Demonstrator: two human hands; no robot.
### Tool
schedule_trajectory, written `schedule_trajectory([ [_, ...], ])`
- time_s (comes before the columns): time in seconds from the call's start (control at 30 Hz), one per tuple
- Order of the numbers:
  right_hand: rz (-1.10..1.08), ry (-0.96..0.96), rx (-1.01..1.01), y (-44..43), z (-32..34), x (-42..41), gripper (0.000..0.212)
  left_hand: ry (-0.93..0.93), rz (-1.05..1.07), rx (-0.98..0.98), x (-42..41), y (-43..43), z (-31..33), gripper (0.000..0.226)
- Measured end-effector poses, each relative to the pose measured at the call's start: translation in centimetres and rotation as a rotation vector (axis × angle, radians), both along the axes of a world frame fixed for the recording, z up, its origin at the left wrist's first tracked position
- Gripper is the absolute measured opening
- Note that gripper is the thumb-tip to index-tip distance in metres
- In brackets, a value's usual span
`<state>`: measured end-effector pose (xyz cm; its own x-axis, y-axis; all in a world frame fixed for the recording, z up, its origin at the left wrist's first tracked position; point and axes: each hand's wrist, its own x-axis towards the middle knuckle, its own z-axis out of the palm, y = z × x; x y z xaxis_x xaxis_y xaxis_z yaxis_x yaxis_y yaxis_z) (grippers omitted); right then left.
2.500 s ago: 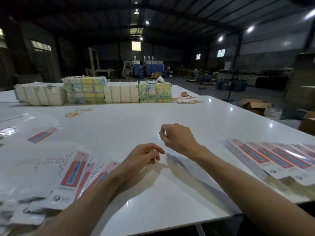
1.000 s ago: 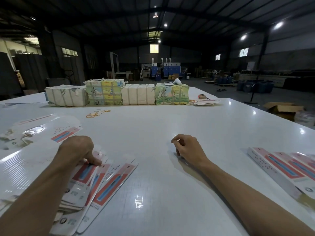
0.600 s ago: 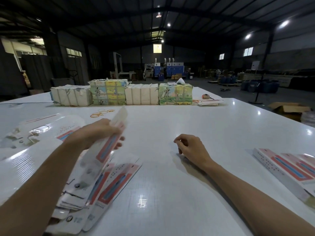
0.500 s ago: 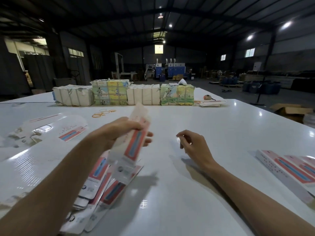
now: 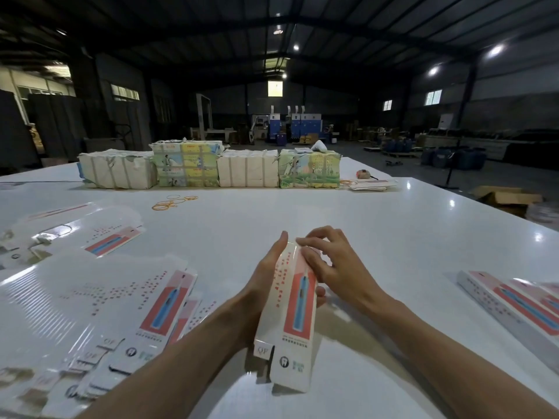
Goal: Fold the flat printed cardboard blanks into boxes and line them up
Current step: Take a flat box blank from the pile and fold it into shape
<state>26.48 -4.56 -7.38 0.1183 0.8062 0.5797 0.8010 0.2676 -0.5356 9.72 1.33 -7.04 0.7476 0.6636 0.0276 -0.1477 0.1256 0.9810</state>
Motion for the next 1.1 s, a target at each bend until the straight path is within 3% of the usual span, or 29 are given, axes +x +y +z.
schedule_trajectory([
  [0.1,0.02,0.006,0.039,-0.1,0.3,-0.2,0.022,0.031,0.021,-0.033,-0.1,-0.2,0.1,0.069],
  [0.23,0.083,0.268,0.011,-0.4,1.1,-0.9,0.009,0.048,-0.003,-0.055,-0.6,-0.6,0.2,0.07],
  [0.43,0.084,0.55,-0.075,-1.0,2.8,-0.4,0.012,0.066,-0.155,-0.036,-0.5,-1.1,1.3,0.073],
  [0.63,0.265,0.805,-0.164,-1.7,3.6,0.5,0.023,0.062,-0.251,-0.092,0.0,-0.9,2.0,0.077],
  [0.87,0.367,0.964,-0.128,-0.9,3.2,-0.4,0.028,0.061,-0.148,-0.337,1.4,-1.3,1.7,0.067],
  [1.0,0.272,0.853,-0.115,-0.7,1.9,-1.6,0.034,-0.118,-0.126,-0.467,0.7,-0.4,1.1,0.065],
  [1.1,0.304,0.89,-0.219,-0.6,1.2,-2.5,0.047,-0.212,-0.079,-0.427,0.1,0.5,0.7,0.069],
])
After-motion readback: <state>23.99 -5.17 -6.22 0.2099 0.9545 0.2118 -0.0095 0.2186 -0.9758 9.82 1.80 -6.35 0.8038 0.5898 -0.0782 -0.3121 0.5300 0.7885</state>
